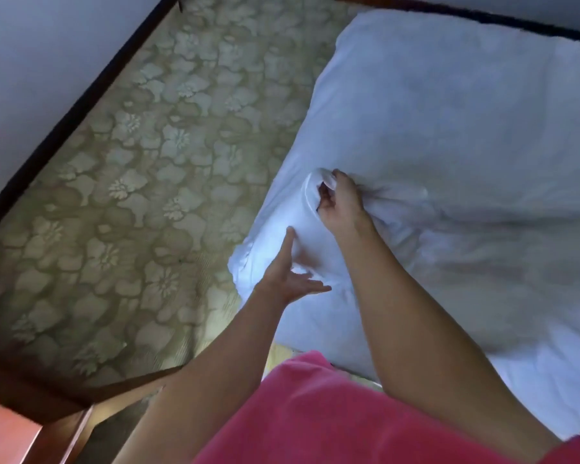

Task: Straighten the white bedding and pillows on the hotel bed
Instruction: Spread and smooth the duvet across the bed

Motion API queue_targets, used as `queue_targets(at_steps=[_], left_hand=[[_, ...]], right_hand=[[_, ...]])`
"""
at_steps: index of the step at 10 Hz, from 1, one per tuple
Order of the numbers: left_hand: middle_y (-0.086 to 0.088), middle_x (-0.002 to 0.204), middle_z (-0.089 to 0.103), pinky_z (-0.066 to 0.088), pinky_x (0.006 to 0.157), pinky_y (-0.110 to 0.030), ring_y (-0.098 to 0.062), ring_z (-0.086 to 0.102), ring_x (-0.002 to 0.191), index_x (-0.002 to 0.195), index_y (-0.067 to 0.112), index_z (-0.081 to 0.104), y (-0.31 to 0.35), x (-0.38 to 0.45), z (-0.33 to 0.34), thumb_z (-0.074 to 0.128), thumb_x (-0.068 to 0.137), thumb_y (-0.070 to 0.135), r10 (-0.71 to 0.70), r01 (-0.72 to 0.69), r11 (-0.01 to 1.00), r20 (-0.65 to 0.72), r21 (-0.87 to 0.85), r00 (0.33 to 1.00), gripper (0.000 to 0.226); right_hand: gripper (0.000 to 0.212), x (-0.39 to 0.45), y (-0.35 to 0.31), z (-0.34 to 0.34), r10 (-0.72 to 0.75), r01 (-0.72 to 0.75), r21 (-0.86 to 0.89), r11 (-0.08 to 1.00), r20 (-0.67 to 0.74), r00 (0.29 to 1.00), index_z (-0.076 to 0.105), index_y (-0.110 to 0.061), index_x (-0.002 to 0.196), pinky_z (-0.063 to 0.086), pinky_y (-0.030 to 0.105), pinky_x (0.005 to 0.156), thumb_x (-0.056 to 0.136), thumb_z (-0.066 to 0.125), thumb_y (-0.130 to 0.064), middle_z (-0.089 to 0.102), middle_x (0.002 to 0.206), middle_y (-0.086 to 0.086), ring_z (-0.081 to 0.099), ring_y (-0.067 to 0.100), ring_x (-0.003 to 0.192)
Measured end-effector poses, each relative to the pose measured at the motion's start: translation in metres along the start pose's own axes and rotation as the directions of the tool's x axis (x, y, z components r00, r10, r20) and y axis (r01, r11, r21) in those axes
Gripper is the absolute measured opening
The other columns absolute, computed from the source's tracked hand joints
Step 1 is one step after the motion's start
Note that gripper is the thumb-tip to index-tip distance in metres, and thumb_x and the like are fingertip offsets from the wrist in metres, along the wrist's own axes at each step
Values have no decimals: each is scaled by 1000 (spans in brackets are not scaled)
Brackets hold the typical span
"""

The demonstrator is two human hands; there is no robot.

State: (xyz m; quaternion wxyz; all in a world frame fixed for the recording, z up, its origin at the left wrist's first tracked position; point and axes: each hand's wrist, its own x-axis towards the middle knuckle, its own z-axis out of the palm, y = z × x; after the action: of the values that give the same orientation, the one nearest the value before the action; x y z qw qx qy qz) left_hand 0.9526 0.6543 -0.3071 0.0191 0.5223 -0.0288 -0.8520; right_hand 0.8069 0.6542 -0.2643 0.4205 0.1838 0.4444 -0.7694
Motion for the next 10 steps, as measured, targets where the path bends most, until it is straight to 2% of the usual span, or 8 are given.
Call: queue_targets(at_steps=[1, 2, 4, 5, 7, 8, 9, 10], left_hand=[[-23, 144, 39, 43, 99, -60, -48, 44, 129, 144, 12, 35, 17, 12, 26, 89, 52, 62, -32, 31, 999, -51, -26, 998, 118], [-7, 100, 64, 46, 103, -42, -26, 62, 93, 101, 14, 58, 37, 8, 40, 71, 76, 65, 64, -60, 998, -112, 38, 992, 58], [-6, 103, 69, 49, 99, -44, -26, 63, 101, 114, 12, 63, 146, 19, 27, 72, 83, 37, 138, -73, 922, -148, 380, 979, 41], [-8, 65, 69, 53, 70, -37, -24, 67, 68, 90, 10, 65, 216, 5, 44, 60, 94, 26, 201, -96, 787, -106, 610, 974, 17], [-11, 43, 61, 45, 31, -31, -21, 58, 30, 79, 0, 57, 288, -38, 81, 45, 102, 12, 50, -44, 438, 25, 898, 998, 28], [-8, 39, 59, 43, 31, -21, -15, 56, 29, 49, -3, 65, 302, -52, 83, 31, 103, 2, -59, -162, 309, 188, 937, 980, 64], [-1, 34, 54, 45, 39, -19, -9, 52, 27, 24, 8, 55, 305, -67, 91, 27, 103, -1, -147, -243, 269, 289, 932, 946, 85], [-16, 63, 57, 45, 39, -17, -5, 57, 34, 41, 7, 65, 307, -88, 102, 38, 102, 7, -100, -251, 219, 277, 943, 956, 67]], right_hand=[[32, 9, -5, 22, 27, -24, 33, 999, -84, 996, 48, -12, 74, 47, 16, 50, 104, 39, -18, 56, 51, 0, 56, 9, 50], [24, 19, -11, 33, 31, -13, 122, 992, -151, 988, 55, -12, 82, 51, 20, 60, 102, 47, -23, 58, 71, 1, 58, 11, 62], [13, 37, -21, 49, -39, 63, 77, 995, -279, 960, 57, -14, 86, 52, 27, 59, 96, 53, -20, 65, 61, 1, 59, 16, 67], [7, 34, -12, 59, -112, 131, 25, 991, -378, 919, 60, -11, 93, 54, 30, 61, 94, 57, -17, 64, 81, 7, 61, 20, 70], [18, -3, 56, 101, -207, 240, 34, 970, -400, 893, 69, -12, 82, 39, 19, 39, 91, 65, -28, 65, 67, -1, 54, 9, 45], [18, -11, 100, 130, -371, 350, -143, 926, -526, 765, 74, -14, 97, 53, 28, 65, 88, 64, -26, 73, 90, 1, 66, 15, 78], [19, -15, 143, 148, -516, 524, -239, 818, -706, 484, 68, -17, 84, 48, 30, 66, 93, 52, -11, 66, 81, -1, 58, 17, 76], [27, -13, 182, 157, -555, 493, -344, 799, -736, 387, 64, -18, 87, 48, 33, 70, 92, 44, 1, 63, 78, -3, 58, 20, 76]])
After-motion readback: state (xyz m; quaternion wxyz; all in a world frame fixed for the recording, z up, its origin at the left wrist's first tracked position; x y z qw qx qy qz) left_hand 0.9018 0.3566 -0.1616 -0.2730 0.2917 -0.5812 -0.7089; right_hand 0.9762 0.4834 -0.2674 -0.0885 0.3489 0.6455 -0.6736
